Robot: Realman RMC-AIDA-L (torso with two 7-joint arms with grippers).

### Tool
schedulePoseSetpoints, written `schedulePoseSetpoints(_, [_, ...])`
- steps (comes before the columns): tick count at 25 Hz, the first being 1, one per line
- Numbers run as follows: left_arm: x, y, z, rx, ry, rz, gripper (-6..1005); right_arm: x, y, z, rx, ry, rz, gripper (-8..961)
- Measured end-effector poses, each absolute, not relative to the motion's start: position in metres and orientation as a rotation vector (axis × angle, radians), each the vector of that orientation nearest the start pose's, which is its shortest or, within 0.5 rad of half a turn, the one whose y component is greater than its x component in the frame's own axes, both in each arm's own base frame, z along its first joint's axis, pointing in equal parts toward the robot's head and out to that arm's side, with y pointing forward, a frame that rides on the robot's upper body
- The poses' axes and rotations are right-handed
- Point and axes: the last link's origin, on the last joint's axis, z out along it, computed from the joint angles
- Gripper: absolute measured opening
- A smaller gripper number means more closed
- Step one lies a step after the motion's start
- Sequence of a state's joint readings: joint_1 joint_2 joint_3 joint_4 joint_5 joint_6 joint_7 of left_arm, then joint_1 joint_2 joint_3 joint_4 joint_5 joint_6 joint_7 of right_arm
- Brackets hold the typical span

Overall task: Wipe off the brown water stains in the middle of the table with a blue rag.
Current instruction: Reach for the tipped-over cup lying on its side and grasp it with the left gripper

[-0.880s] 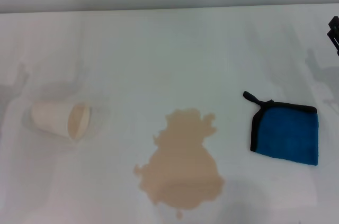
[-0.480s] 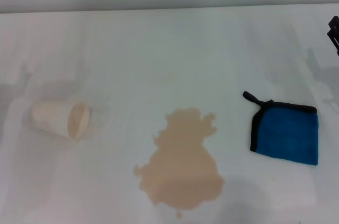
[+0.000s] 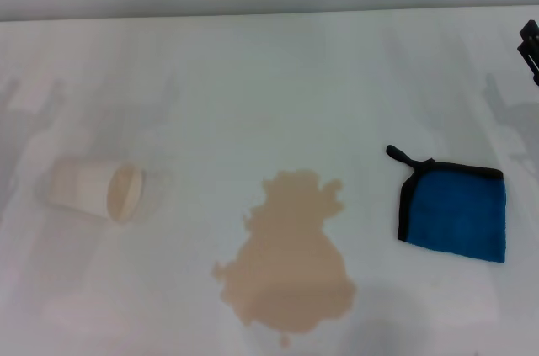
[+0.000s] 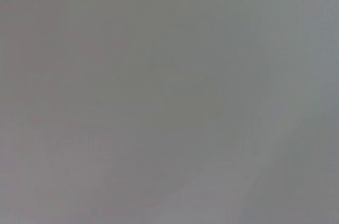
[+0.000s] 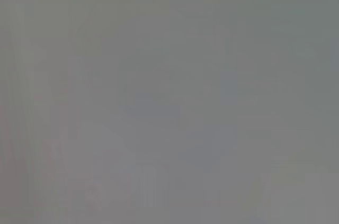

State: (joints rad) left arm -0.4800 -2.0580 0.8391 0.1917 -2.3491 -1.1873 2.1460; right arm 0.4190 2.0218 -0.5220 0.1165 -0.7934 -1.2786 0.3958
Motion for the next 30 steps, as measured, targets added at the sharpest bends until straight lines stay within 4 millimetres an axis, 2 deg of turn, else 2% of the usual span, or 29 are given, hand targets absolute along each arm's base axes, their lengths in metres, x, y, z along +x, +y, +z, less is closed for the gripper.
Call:
schedulePoseSetpoints(4, [-0.303,0.366,0.045,-1.730,-0.855,-1.210,877,0.378,0.302,0.023,-1.401,0.760,0.773,833])
schedulePoseSetpoints(9, [-0.280,0.370,0.062,-1.999,-0.612,-1.132,876,0.374,0.306,0.022,-1.407,0.755,0.783,834])
schedulePoseSetpoints(12, [-0.271,0.370,0.070,-2.165,-0.468,-1.033,876,0.373,0.307,0.022,-1.408,0.755,0.787,833])
schedulePoseSetpoints(18, [-0.256,0.367,0.097,-2.487,-0.040,-0.718,876,0.373,0.307,0.021,-1.412,0.754,0.786,832])
schedulePoseSetpoints(25, [-0.242,0.368,0.119,-2.600,0.227,-0.426,876,0.374,0.312,0.027,-1.400,0.744,0.781,831])
schedulePoseSetpoints(29, [-0.233,0.373,0.115,-2.701,0.333,-0.248,876,0.376,0.316,0.030,-1.388,0.748,0.768,830])
schedulePoseSetpoints(30, [-0.233,0.373,0.115,-2.701,0.333,-0.248,876,0.375,0.318,0.030,-1.389,0.747,0.767,830])
